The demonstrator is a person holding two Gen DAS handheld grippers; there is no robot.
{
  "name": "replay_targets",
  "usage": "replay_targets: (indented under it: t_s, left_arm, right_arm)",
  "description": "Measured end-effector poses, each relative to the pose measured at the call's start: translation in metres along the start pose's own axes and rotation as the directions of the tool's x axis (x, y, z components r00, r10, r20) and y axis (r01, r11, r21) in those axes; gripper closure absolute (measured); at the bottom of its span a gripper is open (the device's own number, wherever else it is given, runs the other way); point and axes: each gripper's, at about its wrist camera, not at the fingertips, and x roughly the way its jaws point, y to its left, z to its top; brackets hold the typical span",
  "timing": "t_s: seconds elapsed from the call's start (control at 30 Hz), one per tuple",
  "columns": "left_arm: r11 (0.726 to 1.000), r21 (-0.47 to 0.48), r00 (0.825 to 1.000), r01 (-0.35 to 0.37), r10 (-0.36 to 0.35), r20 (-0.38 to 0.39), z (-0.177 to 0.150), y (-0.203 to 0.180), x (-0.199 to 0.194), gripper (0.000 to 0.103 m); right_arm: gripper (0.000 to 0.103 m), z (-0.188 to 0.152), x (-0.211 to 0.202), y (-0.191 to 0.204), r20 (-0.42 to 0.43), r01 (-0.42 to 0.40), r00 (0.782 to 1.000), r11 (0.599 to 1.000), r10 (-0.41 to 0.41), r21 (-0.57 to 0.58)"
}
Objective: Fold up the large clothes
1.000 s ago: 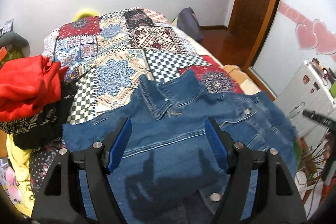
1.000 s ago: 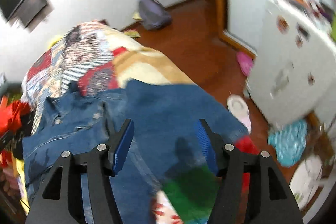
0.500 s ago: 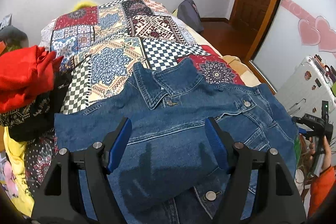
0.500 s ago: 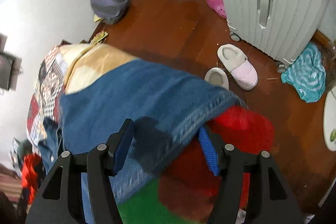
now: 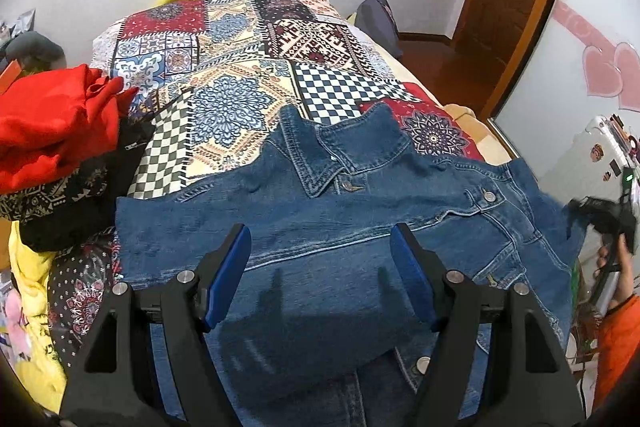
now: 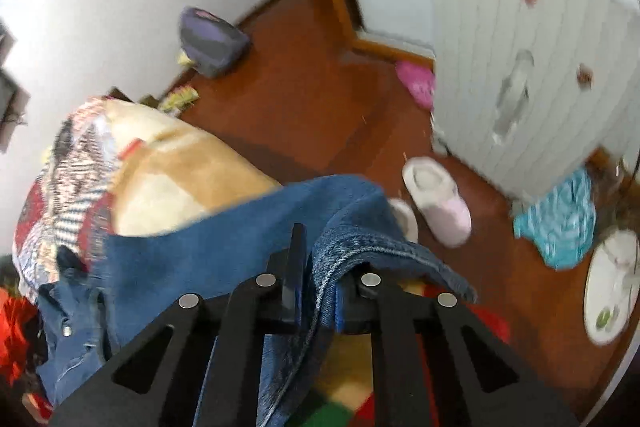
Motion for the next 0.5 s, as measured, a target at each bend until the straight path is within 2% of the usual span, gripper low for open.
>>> replay_targets:
  t_s: [0.1, 0.2, 0.3, 0.4, 0.5]
  left_arm:
    - [1.000, -0.008, 1.000, -0.002, 0.002, 0.010, 0.001, 0.004, -0.004, 0.032]
    - [1.000, -0.020, 1.000, 0.002, -0.002, 0.025, 0.002, 0.009, -0.010, 0.032]
    - [1.000, -0.027, 0.999, 0.009, -0.008, 0.050, 0.003, 0.014, -0.021, 0.032]
    - [1.000, -0.019, 0.997, 0.007, -0.006, 0.072, 0.001, 0.016, -0.031, 0.032]
    - [1.000, -0.006, 0.997, 0.007, -0.006, 0.082, -0.002, 0.018, -0.038, 0.032]
  right_arm:
    - [0.095, 0.012, -0.035, 0.031, 0.080, -0.064, 0.994, 0.995, 0.070, -0.077]
    - [0.095, 0.017, -0.073, 0.072, 0.138, -0.152, 0.974, 0.972, 0.178, -0.178]
    - [0.095, 0.008, -0.101, 0.118, 0.165, -0.208, 0.950, 0.931, 0.265, -0.299]
    - [0.095, -0.014, -0.115, 0.160, 0.131, -0.268, 0.929, 0.872, 0.347, -0.409]
    - [0.095, -0.044, -0.109, 0.192, 0.049, -0.321, 0.919, 0.816, 0.390, -0.480]
